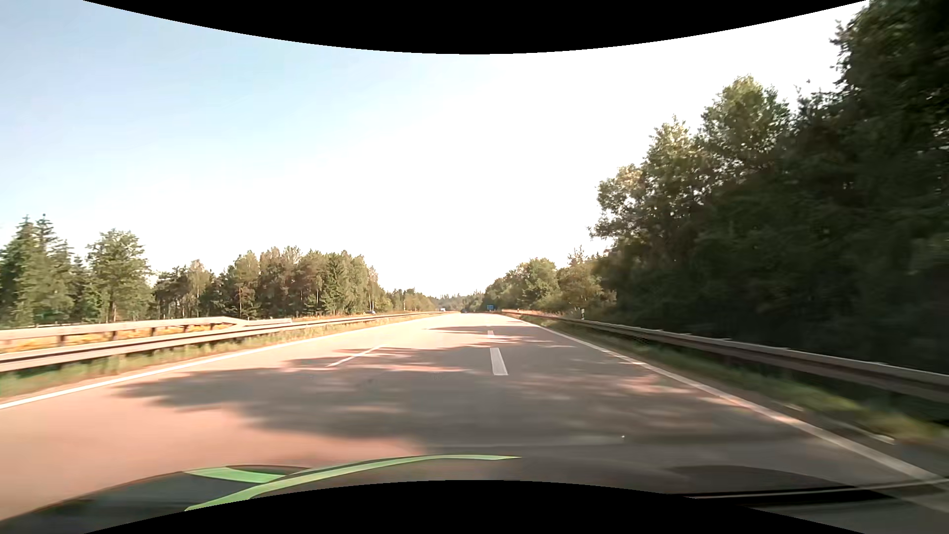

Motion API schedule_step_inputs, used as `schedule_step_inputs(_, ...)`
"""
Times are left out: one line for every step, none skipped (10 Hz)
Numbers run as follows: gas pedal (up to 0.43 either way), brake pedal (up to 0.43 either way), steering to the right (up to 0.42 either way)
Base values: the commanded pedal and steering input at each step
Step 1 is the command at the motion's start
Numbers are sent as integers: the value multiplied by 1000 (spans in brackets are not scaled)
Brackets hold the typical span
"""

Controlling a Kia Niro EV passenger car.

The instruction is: Follow the waypoints while adhering to traffic rules and regulations

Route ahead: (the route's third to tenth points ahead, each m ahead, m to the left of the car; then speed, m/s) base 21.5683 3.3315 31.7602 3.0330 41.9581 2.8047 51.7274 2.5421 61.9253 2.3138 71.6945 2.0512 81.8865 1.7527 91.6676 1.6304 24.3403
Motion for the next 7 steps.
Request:
schedule_step_inputs(398, 0, 0)
schedule_step_inputs(398, 0, 0)
schedule_step_inputs(390, 0, 0)
schedule_step_inputs(378, 0, 0)
schedule_step_inputs(358, 0, 1)
schedule_step_inputs(319, 0, 1)
schedule_step_inputs(240, 0, 1)
